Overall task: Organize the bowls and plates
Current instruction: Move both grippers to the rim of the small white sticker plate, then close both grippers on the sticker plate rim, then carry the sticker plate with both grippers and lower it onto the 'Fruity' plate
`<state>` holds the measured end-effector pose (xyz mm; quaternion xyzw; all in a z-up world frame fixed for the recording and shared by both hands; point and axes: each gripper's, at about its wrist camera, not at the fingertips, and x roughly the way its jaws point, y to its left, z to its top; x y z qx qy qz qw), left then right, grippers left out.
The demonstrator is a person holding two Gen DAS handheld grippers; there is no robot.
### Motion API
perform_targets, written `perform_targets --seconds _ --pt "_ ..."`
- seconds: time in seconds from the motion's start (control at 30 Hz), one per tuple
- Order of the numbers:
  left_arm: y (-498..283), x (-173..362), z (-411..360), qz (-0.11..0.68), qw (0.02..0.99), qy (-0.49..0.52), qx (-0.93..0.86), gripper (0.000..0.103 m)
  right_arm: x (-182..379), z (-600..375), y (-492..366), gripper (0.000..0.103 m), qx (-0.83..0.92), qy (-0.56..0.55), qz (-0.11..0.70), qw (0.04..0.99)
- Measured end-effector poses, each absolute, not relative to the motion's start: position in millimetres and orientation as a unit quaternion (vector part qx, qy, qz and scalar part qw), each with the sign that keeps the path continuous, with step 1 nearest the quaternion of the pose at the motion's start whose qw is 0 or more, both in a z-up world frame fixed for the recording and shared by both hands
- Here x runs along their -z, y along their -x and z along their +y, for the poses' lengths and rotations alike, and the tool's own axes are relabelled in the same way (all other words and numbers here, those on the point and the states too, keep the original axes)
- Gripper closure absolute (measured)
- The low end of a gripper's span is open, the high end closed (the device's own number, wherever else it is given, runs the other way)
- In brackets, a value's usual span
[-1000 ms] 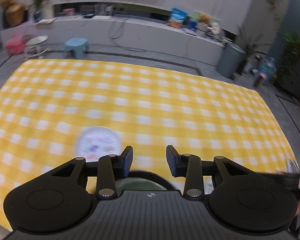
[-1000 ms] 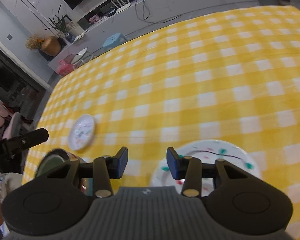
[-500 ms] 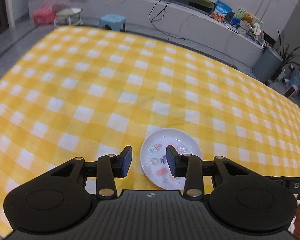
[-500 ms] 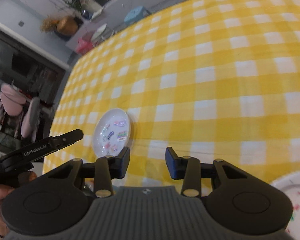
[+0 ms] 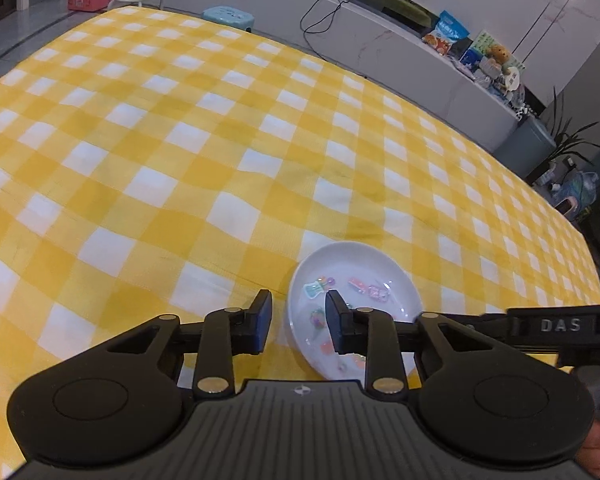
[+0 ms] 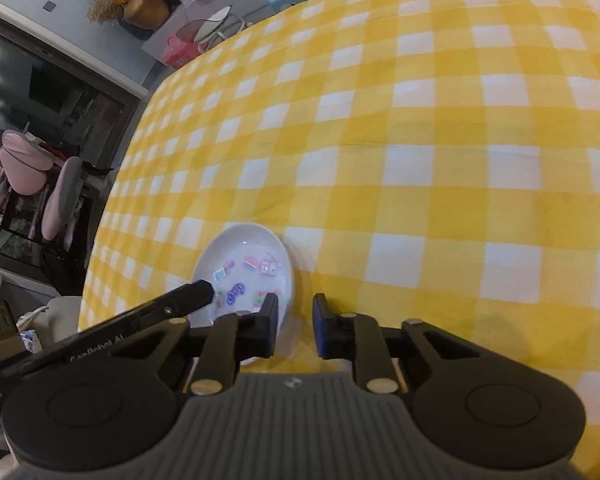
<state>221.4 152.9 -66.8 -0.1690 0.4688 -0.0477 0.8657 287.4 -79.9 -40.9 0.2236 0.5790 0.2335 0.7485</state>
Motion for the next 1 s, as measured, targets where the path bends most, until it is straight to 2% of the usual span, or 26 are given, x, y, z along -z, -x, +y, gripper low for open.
perform_targets --seconds 0.17,0.2,0.5,0.67,1.0 --pt "-221.2 68.1 149.9 0.467 0.871 0.147 0.045 0.089 43.4 -80.7 -289.2 0.096 -0.241 -0.220 0.584 0.743" --pt "-221.0 68.3 149.8 0.467 0.871 0.146 0.046 0.096 44.2 -81.8 -289.2 0.098 -0.242 -0.223 0.585 0.741" --pt "-215.6 58.7 146.5 0.451 0.879 0.141 0.056 0.099 37.0 -88.1 -284.6 0.101 -0.234 -0.232 0.577 0.747" --pt "-209.9 35.5 133.1 0.440 0.883 0.147 0.075 0.099 8.1 -104.6 -269.2 0.101 -0.232 -0.229 0.547 0.771" --pt "-177.9 -28.6 55.2 0.409 0.897 0.111 0.124 0.100 -53.0 -180.7 -209.9 0.102 -0.194 -0.243 0.487 0.816"
